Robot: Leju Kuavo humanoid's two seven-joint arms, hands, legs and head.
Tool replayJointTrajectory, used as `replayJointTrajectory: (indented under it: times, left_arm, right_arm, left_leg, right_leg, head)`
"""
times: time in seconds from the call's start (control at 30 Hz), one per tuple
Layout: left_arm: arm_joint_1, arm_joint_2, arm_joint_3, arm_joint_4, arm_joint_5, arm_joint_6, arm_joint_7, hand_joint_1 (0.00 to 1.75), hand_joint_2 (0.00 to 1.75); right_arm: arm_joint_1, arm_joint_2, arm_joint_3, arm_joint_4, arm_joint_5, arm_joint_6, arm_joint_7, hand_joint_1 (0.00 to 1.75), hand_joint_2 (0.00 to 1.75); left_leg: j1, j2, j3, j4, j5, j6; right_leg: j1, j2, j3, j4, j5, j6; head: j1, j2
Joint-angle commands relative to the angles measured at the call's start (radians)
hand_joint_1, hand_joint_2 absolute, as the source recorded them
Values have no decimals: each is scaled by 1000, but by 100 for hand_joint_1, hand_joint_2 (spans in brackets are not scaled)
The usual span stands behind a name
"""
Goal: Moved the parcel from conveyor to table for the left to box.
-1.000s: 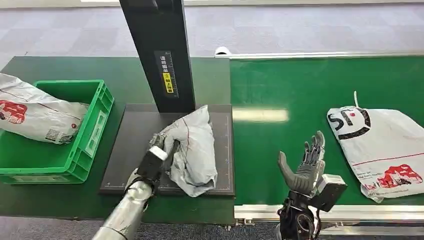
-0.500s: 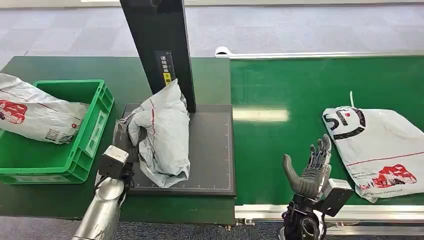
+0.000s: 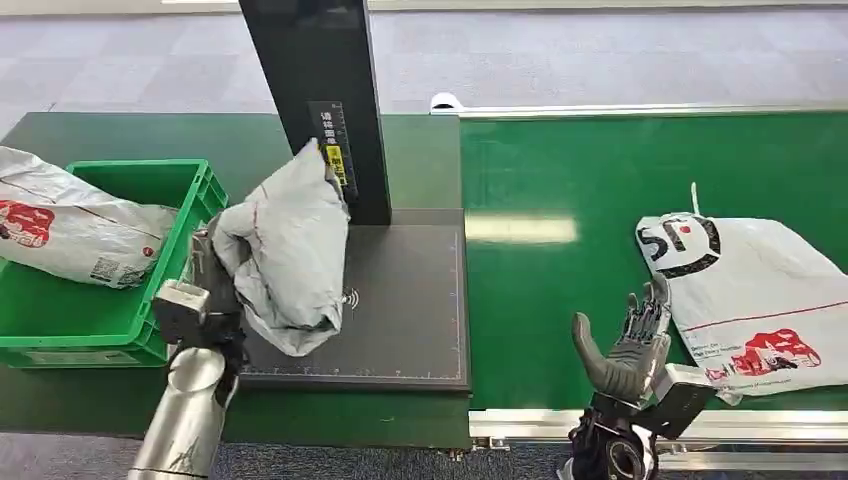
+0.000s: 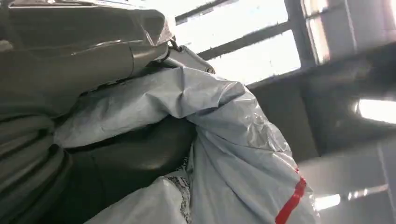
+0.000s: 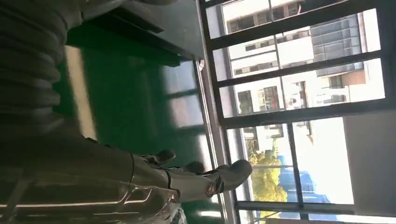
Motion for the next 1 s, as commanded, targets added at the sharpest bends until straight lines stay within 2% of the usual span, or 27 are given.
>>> replayJointTrajectory:
  times: [0.03, 0.07, 0.1, 0.13, 0.17, 0.2, 0.27, 0.37, 0.6, 1.0]
  left_arm:
    - [-152, 14, 305, 46, 107, -123, 0, 175, 175]
    - [-153, 12, 328, 47, 104, -125, 0, 175, 175]
    - [-233, 39, 405, 227, 5, 57, 85, 175, 175]
    - [-318, 102, 447, 418, -22, 90, 32, 175, 175]
    - [-462, 210, 530, 727, -149, 347, 188, 175, 175]
    - [-535, 313, 572, 914, -158, 321, 124, 175, 175]
    - [-557, 362, 604, 1009, -187, 335, 104, 175, 175]
    - [-536, 348, 643, 988, -214, 348, 86, 175, 175]
    - [-550, 328, 647, 966, -281, 368, 111, 175, 175]
    - [-562, 316, 647, 970, -304, 379, 124, 175, 175]
  right_arm:
    - [35, 24, -90, -71, 2, 18, -3, 0, 175]
    - [37, 28, -97, -75, 3, 22, -3, 0, 175]
    - [29, 29, -97, -54, 7, 47, -3, 0, 175]
    - [16, 32, -95, -37, 16, 51, -3, 0, 175]
    - [0, 27, -91, -16, 23, 63, -3, 0, 175]
    - [-17, 27, -95, 1, 24, 63, -3, 0, 175]
    - [-19, 25, -103, 8, 25, 65, -3, 0, 175]
    - [-16, 25, -107, 7, 33, 81, -3, 0, 175]
    - [-36, 26, -110, 28, 38, 89, -3, 0, 175]
    - [-35, 26, -114, 27, 39, 89, -3, 0, 175]
  left_leg:
    - [1, 0, -1, 0, 0, 0]
    - [1, 0, -1, 0, 0, 0]
    - [1, 0, 0, 0, 0, 0]
    - [1, 1, 0, 0, 0, 0]
    - [0, 0, 1, -1, 1, 0]
    - [1, 1, 2, -1, 2, -1]
    - [0, 3, 3, -2, 3, -2]
    - [2, 18, 4, -2, 2, -4]
    - [5, 9, -1, -1, 2, -3]
    - [4, 8, -2, -1, 2, -4]
  right_leg:
    - [1, -1, 0, 0, 0, -1]
    - [1, -1, 0, 0, 0, -1]
    - [2, 0, 1, -1, 0, -1]
    - [1, 0, 1, 0, 0, 0]
    - [1, 0, 1, 0, 0, -1]
    - [1, 0, 1, 0, 1, -2]
    - [1, 2, 1, 0, 2, -2]
    - [3, 15, -3, 0, 6, -7]
    - [5, 8, -2, -1, 4, -6]
    - [4, 8, -4, 0, 4, -6]
  head:
    - [0, 0]
    - [0, 0]
    - [0, 0]
    - [0, 0]
    - [0, 0]
    - [0, 0]
    - [2, 0]
    - [0, 0]
    - [1, 0]
    - [1, 0]
